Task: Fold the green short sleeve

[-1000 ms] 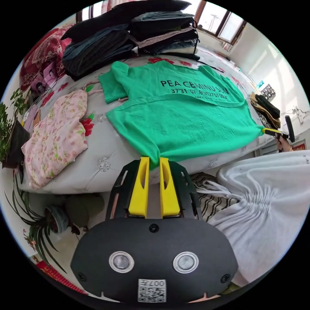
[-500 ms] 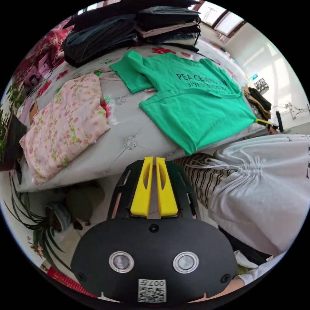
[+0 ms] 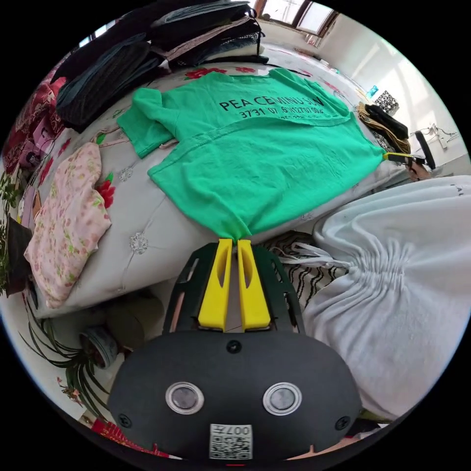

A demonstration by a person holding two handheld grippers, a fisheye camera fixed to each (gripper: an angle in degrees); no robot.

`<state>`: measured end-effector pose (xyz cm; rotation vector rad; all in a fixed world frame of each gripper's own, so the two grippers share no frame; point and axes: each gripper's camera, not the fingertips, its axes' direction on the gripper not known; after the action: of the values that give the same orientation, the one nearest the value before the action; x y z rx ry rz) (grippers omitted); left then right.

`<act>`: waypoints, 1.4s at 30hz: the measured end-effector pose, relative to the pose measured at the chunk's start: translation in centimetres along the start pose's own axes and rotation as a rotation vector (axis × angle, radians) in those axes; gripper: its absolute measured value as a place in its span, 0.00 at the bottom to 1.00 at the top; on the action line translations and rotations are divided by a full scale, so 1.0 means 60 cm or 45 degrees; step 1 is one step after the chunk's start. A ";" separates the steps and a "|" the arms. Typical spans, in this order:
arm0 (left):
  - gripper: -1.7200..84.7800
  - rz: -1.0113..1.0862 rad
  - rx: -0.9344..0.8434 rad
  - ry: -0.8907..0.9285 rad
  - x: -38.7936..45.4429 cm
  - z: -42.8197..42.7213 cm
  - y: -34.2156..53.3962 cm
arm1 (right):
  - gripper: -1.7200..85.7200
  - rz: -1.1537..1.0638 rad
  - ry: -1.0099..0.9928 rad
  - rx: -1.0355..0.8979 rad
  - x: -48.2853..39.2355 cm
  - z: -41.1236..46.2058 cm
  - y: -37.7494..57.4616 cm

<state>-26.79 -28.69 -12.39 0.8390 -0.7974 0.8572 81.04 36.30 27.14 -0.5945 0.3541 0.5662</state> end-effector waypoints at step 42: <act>0.09 -0.534 0.207 0.165 -0.255 -0.026 -0.035 | 0.10 0.024 0.130 0.162 -0.043 -0.034 -0.131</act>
<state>-31.07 -32.88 -26.69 1.0383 -0.4183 0.5990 83.35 28.68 30.08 -0.4986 0.4888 0.5281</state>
